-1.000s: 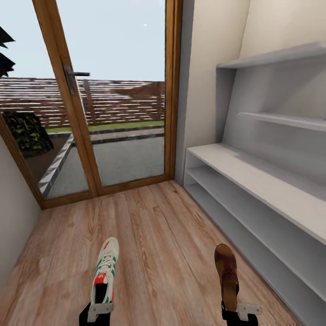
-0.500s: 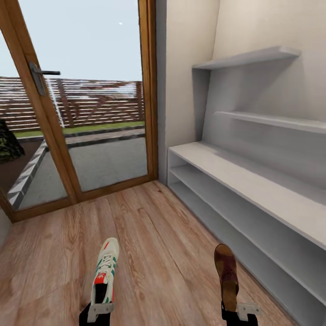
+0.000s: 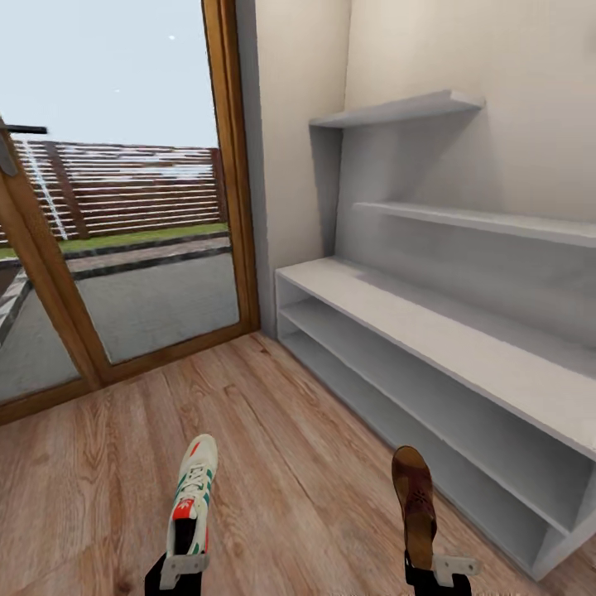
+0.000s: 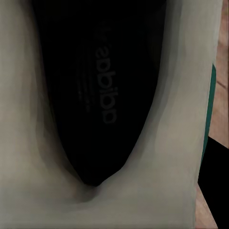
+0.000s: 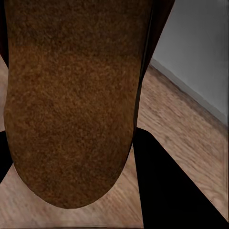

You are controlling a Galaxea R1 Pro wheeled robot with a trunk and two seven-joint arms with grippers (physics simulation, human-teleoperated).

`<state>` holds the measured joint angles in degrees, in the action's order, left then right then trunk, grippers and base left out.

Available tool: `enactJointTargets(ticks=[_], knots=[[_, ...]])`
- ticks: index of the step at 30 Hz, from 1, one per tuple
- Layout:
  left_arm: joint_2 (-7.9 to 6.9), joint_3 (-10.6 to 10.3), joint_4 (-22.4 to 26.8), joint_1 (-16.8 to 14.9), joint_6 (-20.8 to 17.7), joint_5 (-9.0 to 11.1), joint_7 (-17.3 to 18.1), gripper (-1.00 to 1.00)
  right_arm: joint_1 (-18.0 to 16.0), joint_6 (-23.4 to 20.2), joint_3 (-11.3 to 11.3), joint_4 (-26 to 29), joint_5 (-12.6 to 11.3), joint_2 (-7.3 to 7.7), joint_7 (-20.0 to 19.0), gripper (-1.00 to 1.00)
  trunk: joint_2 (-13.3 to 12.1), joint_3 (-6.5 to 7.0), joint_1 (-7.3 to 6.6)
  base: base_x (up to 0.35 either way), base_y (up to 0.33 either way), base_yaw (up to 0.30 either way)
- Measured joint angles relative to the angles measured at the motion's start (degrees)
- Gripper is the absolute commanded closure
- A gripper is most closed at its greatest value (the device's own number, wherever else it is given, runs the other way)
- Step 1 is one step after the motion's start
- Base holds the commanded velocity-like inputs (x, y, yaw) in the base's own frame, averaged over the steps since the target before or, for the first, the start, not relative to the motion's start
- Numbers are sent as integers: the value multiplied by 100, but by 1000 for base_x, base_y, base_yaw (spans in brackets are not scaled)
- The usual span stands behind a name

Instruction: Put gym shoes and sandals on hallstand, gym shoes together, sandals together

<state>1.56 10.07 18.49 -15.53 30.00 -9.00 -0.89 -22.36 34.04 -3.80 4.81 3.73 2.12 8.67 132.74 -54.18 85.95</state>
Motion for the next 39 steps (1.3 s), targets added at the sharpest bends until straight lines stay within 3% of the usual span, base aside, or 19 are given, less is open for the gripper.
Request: enactJointTargets(ticks=[39], knots=[[-11,1,5,0,5,2,0,100,0,0,3,0,1,0,-1,100,0,0,-1,-26,300,-268]])
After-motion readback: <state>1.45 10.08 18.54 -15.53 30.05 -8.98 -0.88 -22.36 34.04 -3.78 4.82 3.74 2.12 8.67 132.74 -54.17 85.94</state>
